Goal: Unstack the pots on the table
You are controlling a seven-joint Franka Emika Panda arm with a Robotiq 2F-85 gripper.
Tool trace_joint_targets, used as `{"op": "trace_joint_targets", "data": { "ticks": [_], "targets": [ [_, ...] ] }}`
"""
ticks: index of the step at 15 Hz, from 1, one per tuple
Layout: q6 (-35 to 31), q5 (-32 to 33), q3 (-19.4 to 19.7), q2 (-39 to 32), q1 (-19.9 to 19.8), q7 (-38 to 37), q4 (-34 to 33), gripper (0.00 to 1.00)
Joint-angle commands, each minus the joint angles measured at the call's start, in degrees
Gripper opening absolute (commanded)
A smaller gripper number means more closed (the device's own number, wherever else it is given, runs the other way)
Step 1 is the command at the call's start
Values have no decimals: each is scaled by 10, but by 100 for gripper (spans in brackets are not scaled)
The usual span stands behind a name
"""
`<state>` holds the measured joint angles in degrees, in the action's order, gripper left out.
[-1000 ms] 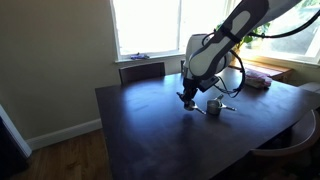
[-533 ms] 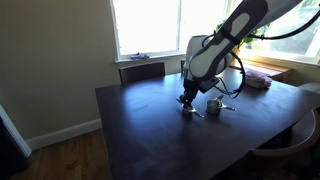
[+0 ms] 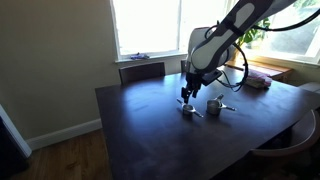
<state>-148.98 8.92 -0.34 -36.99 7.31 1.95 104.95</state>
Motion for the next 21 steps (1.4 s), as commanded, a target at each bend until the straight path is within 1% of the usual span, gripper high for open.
{"op": "trace_joint_targets", "data": {
  "ticks": [1, 4, 8, 14, 21],
  "targets": [
    [72, -1, 16, 59, 2, -34, 36, 100],
    [119, -6, 28, 71, -3, -71, 31, 100],
    [148, -19, 39, 73, -22, -106, 24, 100],
    [168, -25, 61, 59, -44, -151, 12, 100],
    [175, -17, 83, 24, -46, -200, -10, 100]
  ]
}}
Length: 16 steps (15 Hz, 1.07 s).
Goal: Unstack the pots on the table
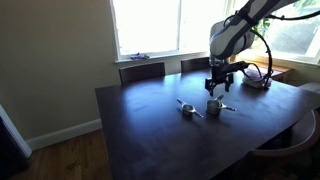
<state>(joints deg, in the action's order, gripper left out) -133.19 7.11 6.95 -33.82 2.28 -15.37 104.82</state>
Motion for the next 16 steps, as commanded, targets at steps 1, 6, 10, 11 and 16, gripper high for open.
{"op": "trace_joint_targets", "data": {
  "ticks": [1, 6, 10, 11, 16],
  "targets": [
    [18, 0, 12, -13, 4, -33, -11, 100],
    [19, 1, 17, -35, 5, -37, -27, 100],
    [18, 7, 22, -56, 9, -43, -45, 97],
    [17, 9, 23, -61, 10, -43, -49, 94],
    [23, 11, 27, -87, 14, -49, -75, 94]
  ]
}}
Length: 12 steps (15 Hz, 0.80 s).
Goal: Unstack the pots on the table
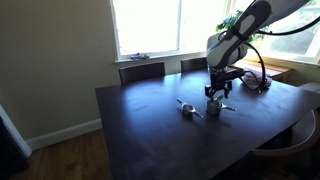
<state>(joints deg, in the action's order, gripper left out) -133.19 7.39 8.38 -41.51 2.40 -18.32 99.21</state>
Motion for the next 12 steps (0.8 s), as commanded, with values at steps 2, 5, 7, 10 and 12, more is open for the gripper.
{"op": "trace_joint_targets", "data": {
  "ticks": [2, 5, 7, 10, 12],
  "targets": [
    [26, 7, 14, -17, 14, -20, -27, 95],
    [29, 7, 14, -25, 15, -20, -37, 90],
    [31, 7, 14, -31, 15, -19, -43, 69],
    [36, 8, 14, -36, 18, -19, -48, 48],
    [37, 10, 14, -37, 19, -19, -50, 36]
  ]
}}
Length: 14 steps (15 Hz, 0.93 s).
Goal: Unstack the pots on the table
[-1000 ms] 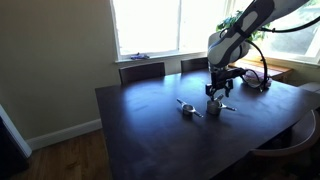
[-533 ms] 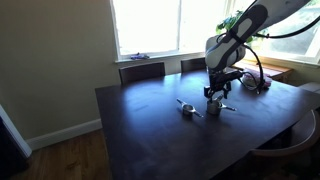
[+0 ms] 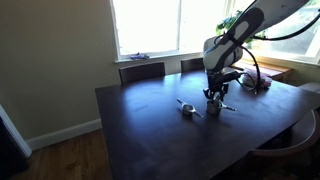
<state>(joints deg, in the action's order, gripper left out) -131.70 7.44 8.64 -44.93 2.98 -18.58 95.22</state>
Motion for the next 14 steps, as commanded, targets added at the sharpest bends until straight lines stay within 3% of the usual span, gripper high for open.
{"op": "trace_joint_targets", "data": {
  "ticks": [1, 5, 7, 14],
  "targets": [
    [22, 10, 12, -3, 14, -16, -11, 29],
    [20, 15, 12, -1, 18, -14, -8, 7],
    [18, 19, 12, 2, 21, -12, -5, 4],
    [1, 53, 14, 19, 33, -3, 10, 7]
  ]
}}
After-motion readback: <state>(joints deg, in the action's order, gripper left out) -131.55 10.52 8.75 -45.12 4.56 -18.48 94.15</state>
